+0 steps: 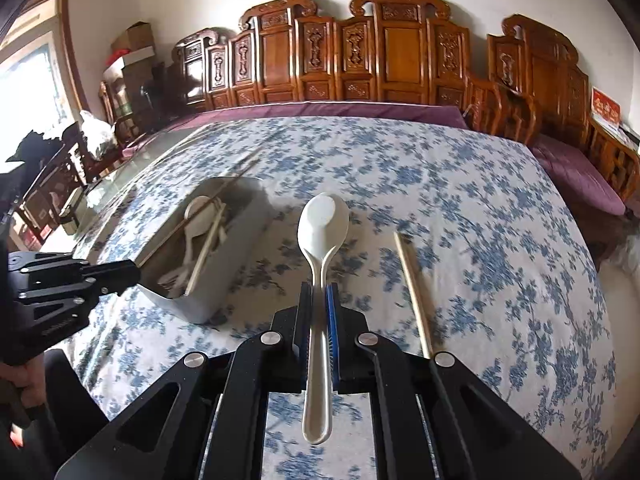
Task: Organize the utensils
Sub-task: 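Carry the chopstick with the left gripper into the grey tray and release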
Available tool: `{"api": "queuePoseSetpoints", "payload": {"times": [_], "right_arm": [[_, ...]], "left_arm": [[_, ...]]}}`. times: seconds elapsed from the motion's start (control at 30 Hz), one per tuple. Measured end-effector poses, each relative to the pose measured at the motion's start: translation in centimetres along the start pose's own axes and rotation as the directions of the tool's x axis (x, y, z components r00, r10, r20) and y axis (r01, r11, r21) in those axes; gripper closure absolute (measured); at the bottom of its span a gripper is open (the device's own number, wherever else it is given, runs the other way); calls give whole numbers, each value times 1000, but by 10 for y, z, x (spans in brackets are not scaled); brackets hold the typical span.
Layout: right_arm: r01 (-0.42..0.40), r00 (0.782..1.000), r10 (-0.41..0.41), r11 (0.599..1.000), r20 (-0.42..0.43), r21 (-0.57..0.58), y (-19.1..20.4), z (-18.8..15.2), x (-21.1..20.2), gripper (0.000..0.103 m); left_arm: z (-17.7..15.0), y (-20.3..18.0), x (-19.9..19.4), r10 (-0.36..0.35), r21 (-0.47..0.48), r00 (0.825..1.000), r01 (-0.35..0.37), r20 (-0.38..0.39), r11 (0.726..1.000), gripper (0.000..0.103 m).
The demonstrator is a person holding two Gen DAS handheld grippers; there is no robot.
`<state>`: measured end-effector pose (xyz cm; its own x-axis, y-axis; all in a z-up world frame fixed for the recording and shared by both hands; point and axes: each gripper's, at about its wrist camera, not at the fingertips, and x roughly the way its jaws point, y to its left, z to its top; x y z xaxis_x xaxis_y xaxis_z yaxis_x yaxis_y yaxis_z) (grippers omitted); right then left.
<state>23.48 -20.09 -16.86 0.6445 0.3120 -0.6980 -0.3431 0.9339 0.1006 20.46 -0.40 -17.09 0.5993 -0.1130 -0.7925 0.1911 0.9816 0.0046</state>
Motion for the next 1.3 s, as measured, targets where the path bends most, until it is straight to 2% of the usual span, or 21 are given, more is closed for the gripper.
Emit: {"api": "queuePoseSetpoints", "payload": {"times": [0.27,0.6,1.03,1.3], "right_arm": [[-8,1000,7,999,-19,-54,30,12,8,94],[-19,999,16,995,-37,-94,53,18,15,94],[-43,998,37,992,-52,-120,70,20,23,94],[-62,997,54,989,-61,-136,87,26,31,94]], "left_arm": [[-6,36,17,1,-45,999,-3,-53,999,99],[6,47,42,-7,-45,995,2,-103,999,99],[13,58,54,-24,-65,993,16,-115,998,98],[13,73,43,-37,-98,995,28,-95,995,98]]}}
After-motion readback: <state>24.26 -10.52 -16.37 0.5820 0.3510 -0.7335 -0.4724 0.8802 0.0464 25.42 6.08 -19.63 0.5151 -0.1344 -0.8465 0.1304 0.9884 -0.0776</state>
